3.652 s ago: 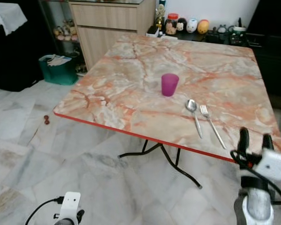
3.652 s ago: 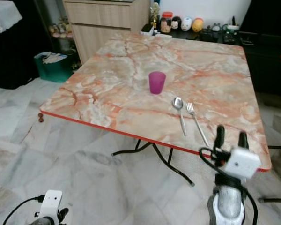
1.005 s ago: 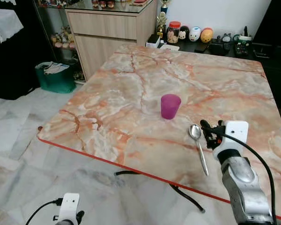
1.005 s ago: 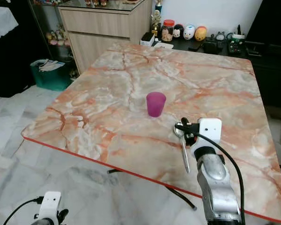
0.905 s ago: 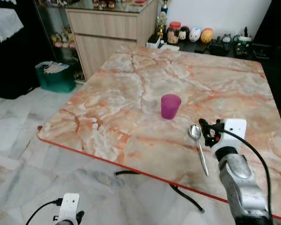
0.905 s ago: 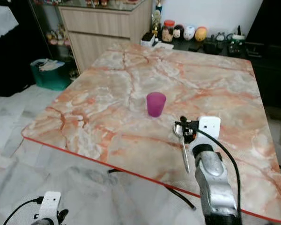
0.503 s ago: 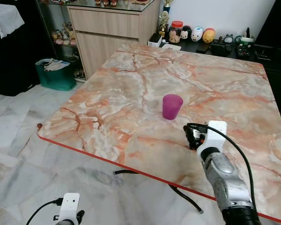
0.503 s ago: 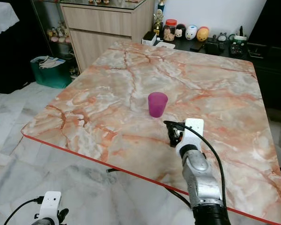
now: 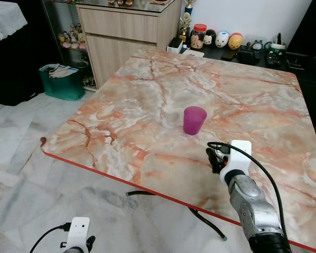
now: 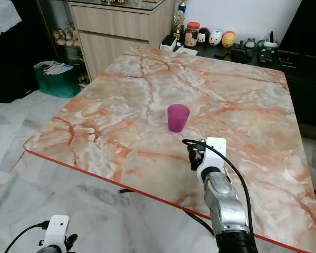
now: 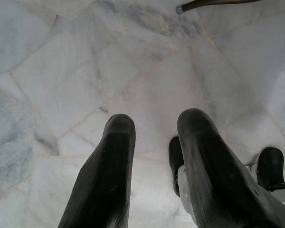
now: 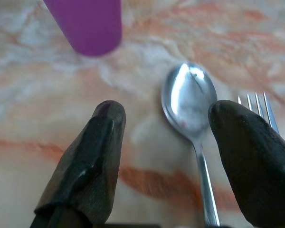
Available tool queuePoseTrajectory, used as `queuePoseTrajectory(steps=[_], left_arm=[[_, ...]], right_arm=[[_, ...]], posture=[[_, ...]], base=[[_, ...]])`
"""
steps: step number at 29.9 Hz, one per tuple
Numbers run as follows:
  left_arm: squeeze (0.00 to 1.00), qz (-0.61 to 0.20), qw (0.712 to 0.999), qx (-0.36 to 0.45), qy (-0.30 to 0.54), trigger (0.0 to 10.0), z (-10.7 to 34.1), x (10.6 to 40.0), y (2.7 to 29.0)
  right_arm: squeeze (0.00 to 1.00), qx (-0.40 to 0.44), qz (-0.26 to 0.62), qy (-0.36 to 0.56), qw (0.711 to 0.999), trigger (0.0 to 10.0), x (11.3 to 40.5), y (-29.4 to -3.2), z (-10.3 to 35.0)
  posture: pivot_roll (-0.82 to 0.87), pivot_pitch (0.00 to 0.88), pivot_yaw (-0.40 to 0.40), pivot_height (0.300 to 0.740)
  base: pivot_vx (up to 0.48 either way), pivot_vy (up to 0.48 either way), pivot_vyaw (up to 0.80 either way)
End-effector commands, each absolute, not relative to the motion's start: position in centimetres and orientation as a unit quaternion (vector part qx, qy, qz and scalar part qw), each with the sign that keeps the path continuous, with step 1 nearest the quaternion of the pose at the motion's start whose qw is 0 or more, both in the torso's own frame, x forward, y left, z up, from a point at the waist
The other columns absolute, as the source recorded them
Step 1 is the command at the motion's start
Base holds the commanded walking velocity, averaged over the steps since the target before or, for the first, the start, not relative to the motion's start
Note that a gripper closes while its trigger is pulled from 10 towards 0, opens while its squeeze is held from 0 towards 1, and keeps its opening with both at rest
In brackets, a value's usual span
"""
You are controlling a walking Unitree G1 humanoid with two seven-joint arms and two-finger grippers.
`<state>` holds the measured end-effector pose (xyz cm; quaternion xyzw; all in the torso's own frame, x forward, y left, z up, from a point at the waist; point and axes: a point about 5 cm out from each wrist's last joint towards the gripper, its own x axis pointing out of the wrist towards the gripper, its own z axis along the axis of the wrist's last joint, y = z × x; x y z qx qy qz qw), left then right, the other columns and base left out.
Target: Setting the table
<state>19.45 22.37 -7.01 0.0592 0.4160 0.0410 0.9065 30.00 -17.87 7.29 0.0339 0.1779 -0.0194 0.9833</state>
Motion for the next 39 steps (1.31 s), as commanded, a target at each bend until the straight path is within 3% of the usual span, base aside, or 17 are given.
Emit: queuePoseTrajectory(steps=[1,39], left_arm=[[0.00,0.035,0.905,0.061,0.420,10.0,-7.2,19.1,22.1],[0.00,0.022,0.906,0.069,0.417,10.0,-7.3,19.2,21.4]], right_arm=[[0.00,0.034,-0.027,0.179,0.983,10.0,29.9,-18.3,7.4],[0.00,0.050,-0.025,0.225,0.973,10.0,29.4,-18.6,4.2]], posture=[[0.07,0.000,-0.047,0.731],[0.06,0.000,-0.035,0.731]], base=[[0.000,0.000,0.00],[0.000,0.000,0.00]])
